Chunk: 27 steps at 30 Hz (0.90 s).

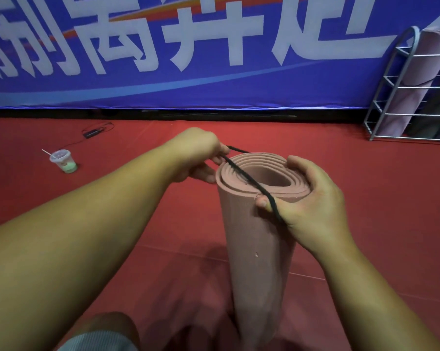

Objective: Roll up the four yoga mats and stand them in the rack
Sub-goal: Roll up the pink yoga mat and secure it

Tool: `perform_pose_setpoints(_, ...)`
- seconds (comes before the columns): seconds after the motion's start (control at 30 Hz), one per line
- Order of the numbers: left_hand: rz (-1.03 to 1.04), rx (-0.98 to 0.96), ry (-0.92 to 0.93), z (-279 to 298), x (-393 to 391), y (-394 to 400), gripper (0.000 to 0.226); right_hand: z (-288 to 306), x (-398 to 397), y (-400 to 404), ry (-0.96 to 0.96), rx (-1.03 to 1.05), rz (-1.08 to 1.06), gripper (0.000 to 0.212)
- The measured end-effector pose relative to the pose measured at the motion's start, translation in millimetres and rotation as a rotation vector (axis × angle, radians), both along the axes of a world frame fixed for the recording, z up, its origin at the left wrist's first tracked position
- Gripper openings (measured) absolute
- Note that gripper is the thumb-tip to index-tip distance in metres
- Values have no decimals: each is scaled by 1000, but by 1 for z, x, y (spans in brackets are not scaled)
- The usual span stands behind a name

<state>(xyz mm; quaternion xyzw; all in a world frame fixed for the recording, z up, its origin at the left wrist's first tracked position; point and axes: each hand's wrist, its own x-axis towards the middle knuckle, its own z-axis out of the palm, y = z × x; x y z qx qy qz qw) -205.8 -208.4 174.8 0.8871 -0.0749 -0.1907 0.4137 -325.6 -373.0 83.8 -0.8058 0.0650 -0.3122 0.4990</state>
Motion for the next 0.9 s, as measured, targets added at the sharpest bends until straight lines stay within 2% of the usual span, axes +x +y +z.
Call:
perform_pose_setpoints(0.03, -41, 16, -4, -2, 1, 2, 34, 0, 0, -1, 5, 2, 1, 99)
perform_pose_setpoints(0.1, -168, 170, -109, -5, 2, 3, 52, 0, 1, -2, -4, -19, 19, 97)
perform_pose_setpoints(0.2, -231, 471, -432, -4, 9, 15, 53, -1, 3, -3, 7, -23, 22, 95)
perform_pose_setpoints(0.3, -230, 683, -586, -14, 12, 43, 54, -1, 4, -8, 27, -12, 15, 92)
perform_pose_setpoints(0.37, -220, 665, -596, -23, 7, 57, 43, -2, 6, -6, 32, -29, 25, 85)
perform_pose_setpoints(0.47, -162, 528, -530, -34, -2, 68, 27, -1, 11, -2, 26, -28, 19, 80)
perform_pose_setpoints(0.57, -71, 191, -349, -43, -5, 78, 38, 0, 14, 3, 32, -12, 25, 85)
perform_pose_setpoints(0.63, -25, 59, -252, -51, -6, 81, 57, -1, 16, 5, 34, -7, 36, 85)
perform_pose_setpoints(0.7, -77, 82, -283, -62, -11, 82, 54, -1, 17, 4, 33, 0, 38, 83)
perform_pose_setpoints(0.8, -188, 245, -356, -84, -24, 81, 24, -1, 18, 2, 38, 11, 30, 82)
perform_pose_setpoints(0.9, -185, 325, -369, -108, -36, 77, 14, -1, 18, 1, 33, 34, 53, 81)
